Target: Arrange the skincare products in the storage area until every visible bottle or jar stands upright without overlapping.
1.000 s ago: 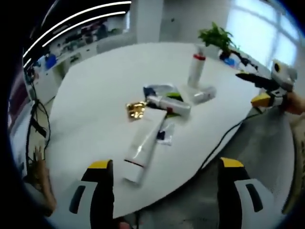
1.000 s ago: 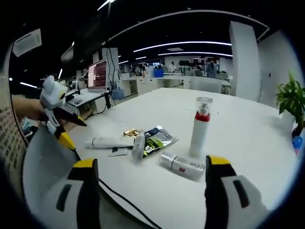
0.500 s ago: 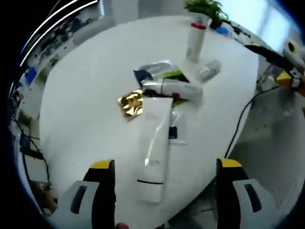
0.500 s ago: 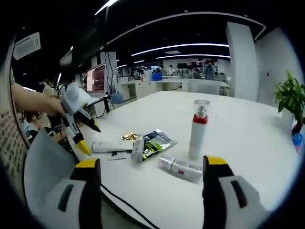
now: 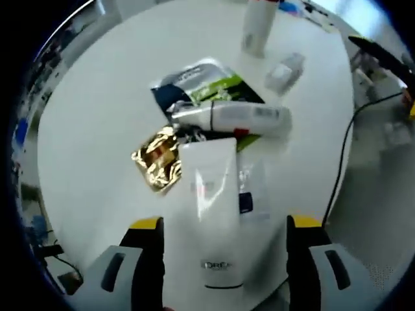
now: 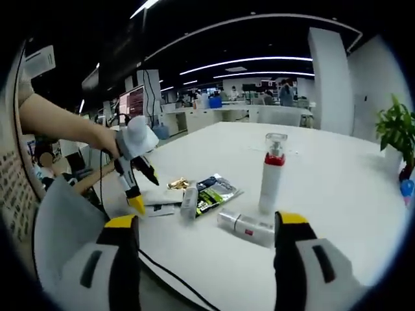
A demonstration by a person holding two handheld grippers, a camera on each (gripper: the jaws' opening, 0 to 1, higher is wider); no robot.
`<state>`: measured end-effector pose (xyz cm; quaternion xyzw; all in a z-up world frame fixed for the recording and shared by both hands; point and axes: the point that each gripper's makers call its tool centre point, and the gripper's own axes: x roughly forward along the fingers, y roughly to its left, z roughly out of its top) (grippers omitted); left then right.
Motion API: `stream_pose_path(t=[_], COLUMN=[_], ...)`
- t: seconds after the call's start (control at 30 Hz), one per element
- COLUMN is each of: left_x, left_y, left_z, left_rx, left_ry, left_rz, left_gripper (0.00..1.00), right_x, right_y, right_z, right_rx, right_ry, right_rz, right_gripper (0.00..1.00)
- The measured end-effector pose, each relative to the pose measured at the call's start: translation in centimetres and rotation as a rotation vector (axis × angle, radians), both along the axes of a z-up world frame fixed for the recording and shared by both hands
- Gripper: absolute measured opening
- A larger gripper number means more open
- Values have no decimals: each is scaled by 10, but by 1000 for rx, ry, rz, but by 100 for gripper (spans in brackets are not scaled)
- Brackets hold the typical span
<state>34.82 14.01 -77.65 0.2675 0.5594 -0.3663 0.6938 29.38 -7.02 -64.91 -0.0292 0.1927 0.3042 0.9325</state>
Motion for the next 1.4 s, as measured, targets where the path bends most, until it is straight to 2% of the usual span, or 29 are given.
stream_pose_path(t=[0.17,0.3,0.57,0.83,1.1,1.17,1.2,1.27,1.4], left_x=[3,2,13,16,15,16,21,16,16], left_y=[1,3,5,7,7,5,7,8,7], left_z=[-4,-7,-10,-12,-11,-10,-10,-9,-8], left_rx=[29,47,94,122,88,57,52,32,-5], left_ry=[10,31,30,42,14,2,-25,-19,-43], left_rz=[-7,-18,-36,-51,-41,-7,26,22,75], left_gripper=[70,57,46,44,42,32,32,31,30], right_x=[0,0,1,1,1,1,1,1,0], right_y=[1,1,-1,-3,-2,-2,-1,0,2], right_z=[0,0,0,-1,-4,-6,-7,-9,-12], right_rx=[4,4,7,-1,-11,-16,-19,-29,-47], right_ry=[3,4,2,7,21,25,27,31,35], right_rz=[-1,-1,-9,-14,-8,0,3,11,24], right_gripper=[85,85,84,82,80,79,79,79,78])
